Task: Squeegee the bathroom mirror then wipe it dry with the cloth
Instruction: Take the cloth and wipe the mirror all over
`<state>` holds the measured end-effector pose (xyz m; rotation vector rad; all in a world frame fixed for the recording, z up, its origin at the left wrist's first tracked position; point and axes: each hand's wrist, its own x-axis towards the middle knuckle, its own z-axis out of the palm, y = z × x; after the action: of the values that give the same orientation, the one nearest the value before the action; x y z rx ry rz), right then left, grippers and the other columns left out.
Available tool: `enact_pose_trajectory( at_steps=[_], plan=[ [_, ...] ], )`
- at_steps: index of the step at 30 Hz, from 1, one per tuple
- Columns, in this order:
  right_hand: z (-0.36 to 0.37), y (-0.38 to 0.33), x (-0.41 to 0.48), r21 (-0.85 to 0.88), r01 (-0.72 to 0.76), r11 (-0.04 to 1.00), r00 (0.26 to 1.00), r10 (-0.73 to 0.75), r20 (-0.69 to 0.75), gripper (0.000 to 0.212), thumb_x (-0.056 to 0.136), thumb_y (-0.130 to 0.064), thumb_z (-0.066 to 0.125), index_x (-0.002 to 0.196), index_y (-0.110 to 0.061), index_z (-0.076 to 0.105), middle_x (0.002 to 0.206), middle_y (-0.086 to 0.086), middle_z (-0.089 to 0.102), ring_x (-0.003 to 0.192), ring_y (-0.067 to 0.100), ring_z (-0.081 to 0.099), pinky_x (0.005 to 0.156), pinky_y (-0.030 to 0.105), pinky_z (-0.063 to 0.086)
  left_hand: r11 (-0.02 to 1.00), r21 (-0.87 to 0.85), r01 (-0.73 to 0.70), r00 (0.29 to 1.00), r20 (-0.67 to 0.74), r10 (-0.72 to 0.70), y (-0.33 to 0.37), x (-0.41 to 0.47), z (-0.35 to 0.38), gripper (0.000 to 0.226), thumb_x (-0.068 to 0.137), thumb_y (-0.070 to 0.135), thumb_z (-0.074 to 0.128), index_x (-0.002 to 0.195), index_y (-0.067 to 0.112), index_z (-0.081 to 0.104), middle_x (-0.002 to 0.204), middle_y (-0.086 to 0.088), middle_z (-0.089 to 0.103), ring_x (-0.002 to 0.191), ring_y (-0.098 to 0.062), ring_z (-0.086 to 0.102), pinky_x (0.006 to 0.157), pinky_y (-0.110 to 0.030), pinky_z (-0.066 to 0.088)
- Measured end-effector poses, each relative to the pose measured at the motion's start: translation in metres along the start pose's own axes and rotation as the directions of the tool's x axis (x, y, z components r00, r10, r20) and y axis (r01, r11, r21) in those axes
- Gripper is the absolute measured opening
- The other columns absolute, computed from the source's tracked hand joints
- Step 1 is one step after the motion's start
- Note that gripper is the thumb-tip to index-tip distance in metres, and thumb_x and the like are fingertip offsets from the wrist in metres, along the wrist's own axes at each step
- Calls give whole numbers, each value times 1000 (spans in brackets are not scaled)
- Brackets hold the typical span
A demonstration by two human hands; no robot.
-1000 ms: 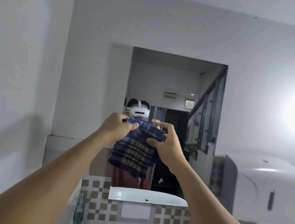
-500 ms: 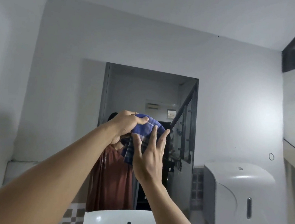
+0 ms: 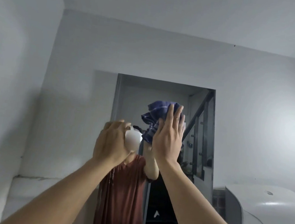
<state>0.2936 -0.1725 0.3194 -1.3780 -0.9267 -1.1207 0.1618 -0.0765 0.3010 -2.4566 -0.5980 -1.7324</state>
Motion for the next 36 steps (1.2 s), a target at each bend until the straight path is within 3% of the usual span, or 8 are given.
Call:
enact_pose_trajectory(
  at_steps=[4, 9, 14, 18, 23, 28, 32, 36],
  plan=[
    [14, -14, 50, -245, 217, 945, 976, -213, 42, 71, 98, -14, 59, 158, -11, 22, 166, 16, 15, 150, 44, 16, 118, 62, 23, 957, 198, -211, 977, 18, 211, -23, -41, 33, 73, 86, 56, 62, 145, 16, 44, 156, -10, 38, 145, -28, 35, 119, -40, 35],
    [37, -38, 87, -376, 433, 819, 901, -382, 207, 89, 83, -12, 75, 156, -4, 24, 164, 21, 17, 147, 47, 21, 115, 64, 24, 936, 241, -258, 965, 103, 240, -25, -61, 70, 91, 80, 61, 65, 155, 19, 34, 162, -17, 28, 148, -35, 32, 116, -50, 38],
    [64, -45, 100, -362, 556, 748, 826, -448, 343, 85, 88, -17, 71, 157, -7, 21, 166, 20, 10, 151, 45, 8, 119, 63, 14, 930, 230, -287, 957, 107, 269, -31, -62, 83, 97, 78, 52, 74, 157, 18, 30, 164, -18, 25, 151, -34, 28, 116, -49, 38],
    [77, -46, 102, -267, 583, 768, 803, -493, 336, 58, 100, -35, 44, 152, -12, 33, 164, 19, 17, 150, 41, 14, 119, 60, 16, 913, 265, -310, 951, 80, 299, -36, -63, 85, 96, 79, 57, 71, 156, 19, 30, 164, -17, 26, 151, -31, 23, 118, -45, 27],
    [85, -45, 91, -255, 608, 752, 779, -503, 374, 73, 98, -59, 25, 154, -13, 30, 166, 18, 11, 152, 42, 7, 122, 59, 6, 919, 261, -296, 955, 80, 286, -38, -64, 91, 99, 81, 55, 71, 159, 20, 22, 167, -14, 18, 153, -30, 14, 120, -44, 21],
    [89, -43, 80, -364, 682, 635, 732, -601, 322, 60, 104, -39, 29, 149, -2, 37, 161, 16, 29, 151, 37, 16, 121, 60, 8, 925, 250, -286, 958, 72, 277, -39, -64, 93, 97, 80, 54, 71, 158, 22, 25, 167, -13, 19, 153, -28, 14, 119, -43, 20],
    [94, -38, 75, -268, 770, 579, 638, -689, 343, 46, 102, -21, 41, 146, -10, 41, 153, 18, 42, 149, 38, 25, 121, 59, 14, 927, 232, -296, 955, 76, 286, -40, -64, 96, 95, 83, 53, 67, 160, 23, 19, 168, -12, 13, 155, -28, 9, 121, -43, 19],
    [88, -34, 81, -193, 819, 540, 566, -708, 423, 52, 104, -37, 33, 150, -14, 38, 161, 14, 32, 152, 35, 16, 125, 50, 7, 929, 219, -297, 955, 80, 287, -41, -64, 95, 96, 86, 52, 63, 161, 24, 11, 169, -11, 7, 156, -28, 5, 123, -44, 20]
  ],
)
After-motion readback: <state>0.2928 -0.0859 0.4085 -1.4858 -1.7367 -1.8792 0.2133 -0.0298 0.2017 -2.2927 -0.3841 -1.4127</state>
